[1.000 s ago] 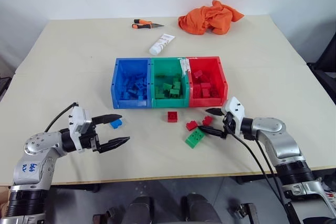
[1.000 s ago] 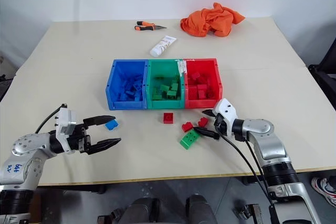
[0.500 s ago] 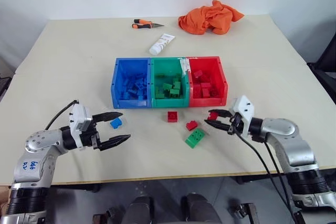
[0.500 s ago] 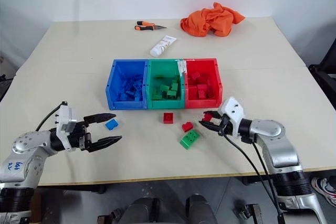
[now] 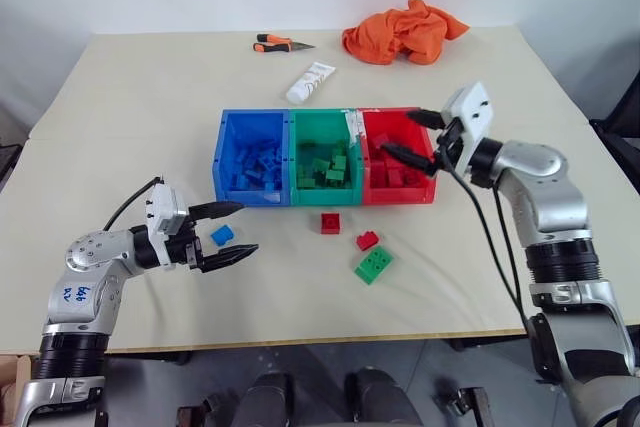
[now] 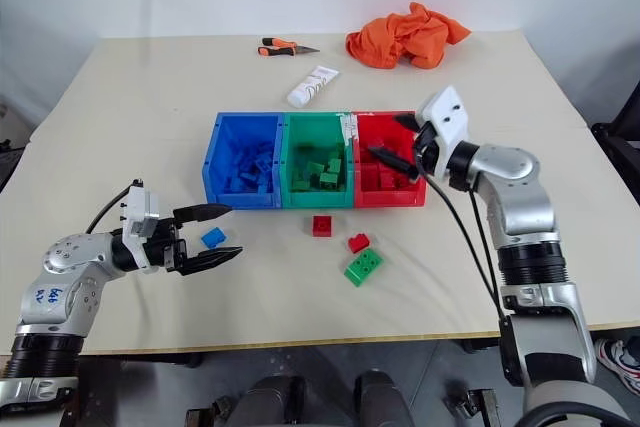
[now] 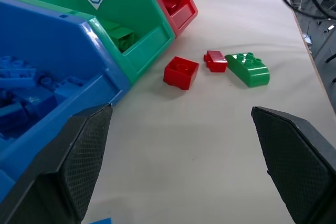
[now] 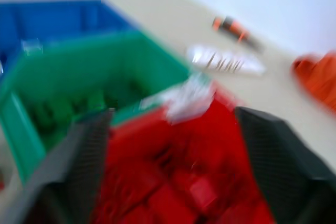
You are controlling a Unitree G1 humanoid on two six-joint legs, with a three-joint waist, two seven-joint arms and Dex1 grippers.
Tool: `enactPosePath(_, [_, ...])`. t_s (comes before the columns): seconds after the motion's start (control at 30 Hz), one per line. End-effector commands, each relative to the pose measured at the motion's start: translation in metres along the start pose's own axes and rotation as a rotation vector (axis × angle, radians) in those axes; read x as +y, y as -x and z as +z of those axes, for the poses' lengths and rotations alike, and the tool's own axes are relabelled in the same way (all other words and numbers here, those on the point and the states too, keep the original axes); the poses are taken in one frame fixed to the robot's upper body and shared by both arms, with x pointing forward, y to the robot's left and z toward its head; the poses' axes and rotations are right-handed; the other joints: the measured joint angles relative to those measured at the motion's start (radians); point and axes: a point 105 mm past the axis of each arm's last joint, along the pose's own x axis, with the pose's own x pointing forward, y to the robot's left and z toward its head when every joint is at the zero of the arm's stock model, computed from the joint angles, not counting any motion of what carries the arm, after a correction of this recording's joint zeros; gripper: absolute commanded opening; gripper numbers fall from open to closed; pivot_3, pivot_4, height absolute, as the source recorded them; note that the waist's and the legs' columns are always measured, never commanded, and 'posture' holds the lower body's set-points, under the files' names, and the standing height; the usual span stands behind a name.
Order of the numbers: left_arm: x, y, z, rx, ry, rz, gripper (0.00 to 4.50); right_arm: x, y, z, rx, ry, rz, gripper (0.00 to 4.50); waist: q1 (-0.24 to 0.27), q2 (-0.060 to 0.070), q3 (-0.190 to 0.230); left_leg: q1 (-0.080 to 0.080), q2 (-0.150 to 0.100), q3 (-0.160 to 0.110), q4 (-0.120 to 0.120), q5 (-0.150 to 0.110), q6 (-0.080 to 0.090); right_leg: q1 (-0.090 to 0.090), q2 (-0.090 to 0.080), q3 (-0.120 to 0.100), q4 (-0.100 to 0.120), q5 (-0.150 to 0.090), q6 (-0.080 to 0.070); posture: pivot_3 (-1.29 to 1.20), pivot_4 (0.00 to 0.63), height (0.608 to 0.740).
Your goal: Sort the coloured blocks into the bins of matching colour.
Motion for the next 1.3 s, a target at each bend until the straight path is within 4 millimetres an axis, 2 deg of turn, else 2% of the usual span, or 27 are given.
enactPosePath(0.03, [-0.001, 0.001, 0.006, -0.013, -0.037, -0.002, 4.50, -0.004, 0.004, 0.025, -0.075, 0.073, -0.004, 4.49, 0.000, 0.000, 0.000, 0.000, 0.000, 0.000, 0.000, 0.000, 0.000, 0.000, 0.000, 0.000, 0.000, 0.000, 0.000, 0.00, 0.150, 0.740])
enactPosePath(0.2, [-0.003, 0.003, 0.003, -0.007, -0.023, -0.006, 4.50, 0.005, 0.016, 0.024, -0.062, 0.083, 0.044, 4.49, 0.001, 0.000, 0.000, 0.001, 0.000, 0.000, 0.001, 0.000, 0.000, 0.000, 0.000, 0.000, -0.001, 0.000, 0.000, 0.00, 0.150, 0.740])
enactPosePath(0.37, [-0.004, 0.006, -0.001, 0.020, 0.001, -0.020, 4.50, 0.033, 0.049, 0.010, 0.026, 0.091, 0.186, 4.49, 0.006, 0.000, 0.000, 0.001, 0.000, -0.001, 0.000, 0.000, 0.000, 0.001, 0.000, -0.001, -0.001, 0.000, 0.000, 0.00, 0.150, 0.740])
enactPosePath(0.47, [-0.004, 0.012, -0.001, 0.026, 0.003, -0.024, 4.50, 0.053, 0.090, -0.007, 0.135, 0.052, 0.264, 4.49, 0.012, 0.000, 0.000, 0.000, 0.000, -0.001, 0.000, 0.000, 0.001, 0.001, -0.001, -0.001, -0.002, 0.000, 0.000, 0.00, 0.150, 0.740])
enactPosePath(0.67, [-0.007, 0.025, -0.002, 0.053, 0.017, -0.037, 4.50, 0.069, 0.158, -0.042, 0.399, 0.000, 0.262, 4.49, 0.011, 0.000, 0.000, 0.000, 0.000, -0.002, 0.000, -0.001, 0.001, 0.004, 0.000, -0.001, -0.007, 0.000, 0.000, 0.00, 0.150, 0.740])
enactPosePath(0.77, [-0.006, 0.029, -0.003, 0.066, 0.020, -0.033, 4.50, 0.076, 0.172, -0.049, 0.470, -0.021, 0.261, 4.49, 0.003, 0.000, 0.000, 0.006, 0.000, -0.002, -0.001, -0.003, 0.004, 0.009, 0.000, -0.001, -0.008, 0.000, 0.000, 0.00, 0.150, 0.740])
enactPosePath(0.9, [-0.006, 0.027, -0.001, 0.057, 0.017, -0.035, 4.50, 0.083, 0.159, -0.049, 0.441, -0.020, 0.266, 4.49, -0.002, 0.000, 0.000, 0.009, 0.001, -0.002, -0.001, -0.003, 0.005, 0.012, 0.000, 0.000, -0.009, 0.000, -0.001, 0.00, 0.150, 0.740])
enactPosePath(1.03, [-0.007, 0.025, 0.002, 0.049, 0.014, -0.033, 4.50, 0.093, 0.129, -0.048, 0.365, -0.024, 0.305, 4.49, 0.003, 0.000, 0.000, 0.009, 0.001, -0.002, -0.001, -0.003, 0.004, 0.011, 0.000, -0.001, -0.009, 0.000, -0.001, 0.00, 0.150, 0.740])
enactPosePath(1.3, [-0.013, 0.024, 0.005, 0.049, 0.008, -0.033, 4.50, 0.110, 0.084, -0.056, 0.326, -0.005, 0.398, 4.49, 0.006, 0.000, 0.000, 0.004, 0.000, -0.002, -0.001, -0.001, 0.001, 0.007, -0.001, -0.001, -0.009, 0.000, 0.000, 0.00, 0.150, 0.740])
